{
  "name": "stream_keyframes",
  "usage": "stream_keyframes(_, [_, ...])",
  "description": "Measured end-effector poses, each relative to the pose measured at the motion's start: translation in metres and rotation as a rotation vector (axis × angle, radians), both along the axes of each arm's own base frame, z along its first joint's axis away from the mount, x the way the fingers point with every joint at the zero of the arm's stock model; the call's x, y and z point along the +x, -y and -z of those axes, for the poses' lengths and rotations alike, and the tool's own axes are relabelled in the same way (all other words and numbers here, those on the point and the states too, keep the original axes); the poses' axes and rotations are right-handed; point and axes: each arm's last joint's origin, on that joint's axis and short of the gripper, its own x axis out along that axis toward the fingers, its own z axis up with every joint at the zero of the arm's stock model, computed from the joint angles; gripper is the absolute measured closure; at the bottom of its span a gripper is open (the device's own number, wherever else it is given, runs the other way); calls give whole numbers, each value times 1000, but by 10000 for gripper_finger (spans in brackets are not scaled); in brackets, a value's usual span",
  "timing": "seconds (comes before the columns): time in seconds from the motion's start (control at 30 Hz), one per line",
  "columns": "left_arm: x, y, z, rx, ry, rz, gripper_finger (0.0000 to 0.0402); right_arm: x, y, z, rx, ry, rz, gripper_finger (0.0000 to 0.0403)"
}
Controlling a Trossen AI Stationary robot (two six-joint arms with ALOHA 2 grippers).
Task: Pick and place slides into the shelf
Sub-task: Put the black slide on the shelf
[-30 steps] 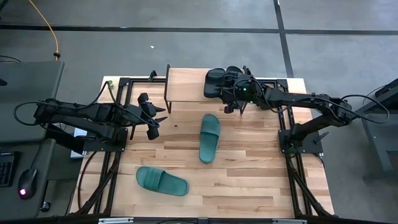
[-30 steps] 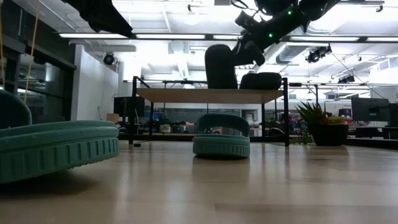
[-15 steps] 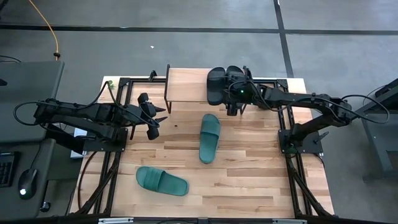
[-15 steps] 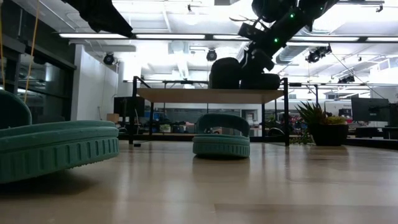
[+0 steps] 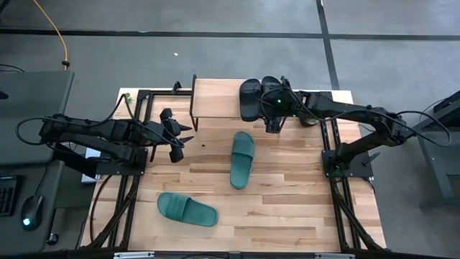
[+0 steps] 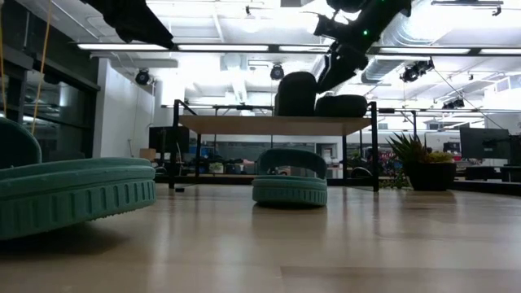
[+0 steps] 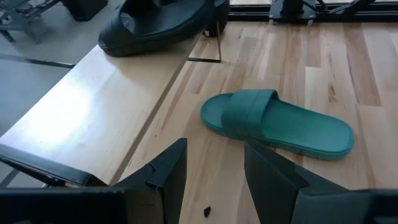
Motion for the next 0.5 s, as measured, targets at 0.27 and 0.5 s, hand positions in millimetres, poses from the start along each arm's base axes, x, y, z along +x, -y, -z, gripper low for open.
stream_keyframes(0.27, [0,0,0,-1,0,0,259,-4,0,0,5,-45,61,130])
stream_keyframes(0.5, [0,0,0,-1,0,0,259,-1,2,-5,-51,-4,68,130])
